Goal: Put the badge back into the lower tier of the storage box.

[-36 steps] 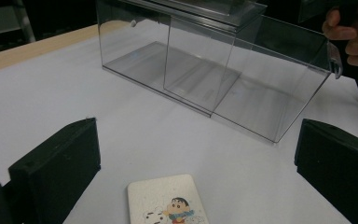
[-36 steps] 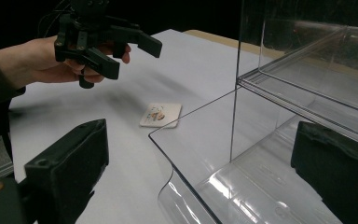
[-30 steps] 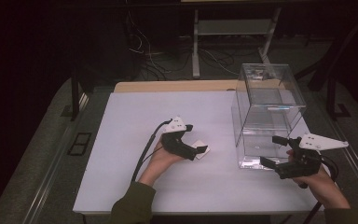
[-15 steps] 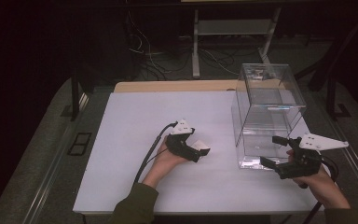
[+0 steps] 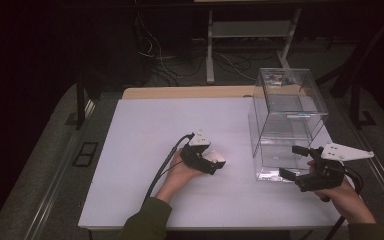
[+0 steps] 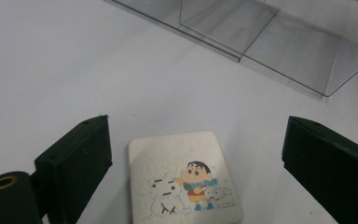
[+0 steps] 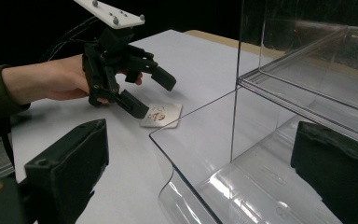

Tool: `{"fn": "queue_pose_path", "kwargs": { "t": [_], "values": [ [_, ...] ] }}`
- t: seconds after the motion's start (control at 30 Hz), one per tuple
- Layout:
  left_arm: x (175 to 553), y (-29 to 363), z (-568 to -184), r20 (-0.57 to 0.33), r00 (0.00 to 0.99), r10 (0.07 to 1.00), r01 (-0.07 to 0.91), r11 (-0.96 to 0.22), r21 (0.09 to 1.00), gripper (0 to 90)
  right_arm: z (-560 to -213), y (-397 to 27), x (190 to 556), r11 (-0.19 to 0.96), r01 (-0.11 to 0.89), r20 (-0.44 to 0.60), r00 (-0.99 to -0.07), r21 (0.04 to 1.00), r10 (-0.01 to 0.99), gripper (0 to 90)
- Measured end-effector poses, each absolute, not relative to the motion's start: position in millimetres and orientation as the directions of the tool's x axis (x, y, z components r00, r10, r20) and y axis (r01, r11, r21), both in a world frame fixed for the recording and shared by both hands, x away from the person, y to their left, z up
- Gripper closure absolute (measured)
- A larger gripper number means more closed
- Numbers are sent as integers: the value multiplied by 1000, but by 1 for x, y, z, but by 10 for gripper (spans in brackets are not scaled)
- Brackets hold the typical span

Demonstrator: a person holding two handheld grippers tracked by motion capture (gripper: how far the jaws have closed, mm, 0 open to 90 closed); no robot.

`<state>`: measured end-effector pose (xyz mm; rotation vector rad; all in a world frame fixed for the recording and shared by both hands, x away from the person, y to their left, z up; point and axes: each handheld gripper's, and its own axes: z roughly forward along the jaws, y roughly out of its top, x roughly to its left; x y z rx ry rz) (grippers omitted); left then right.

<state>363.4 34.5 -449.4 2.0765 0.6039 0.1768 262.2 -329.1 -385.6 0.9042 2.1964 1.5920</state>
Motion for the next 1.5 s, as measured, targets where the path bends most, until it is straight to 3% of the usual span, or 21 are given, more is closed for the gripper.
{"fn": "queue_pose_path", "kwargs": {
  "t": [0.1, 0.87, 1.5],
  "values": [
    [364, 35, -451, -97, 868, 487, 351, -465, 812, 135, -386, -329, 262, 196, 321, 132, -765, 926, 631, 38],
    [360, 24, -459, 5, 865, 501, 338, -592, 732, 229, -386, -329, 262, 195, 323, 134, -765, 926, 630, 38],
    [358, 25, -458, 11, 854, 521, 346, -582, 736, 316, -386, -329, 262, 196, 322, 133, -765, 926, 630, 39]
  ]
}}
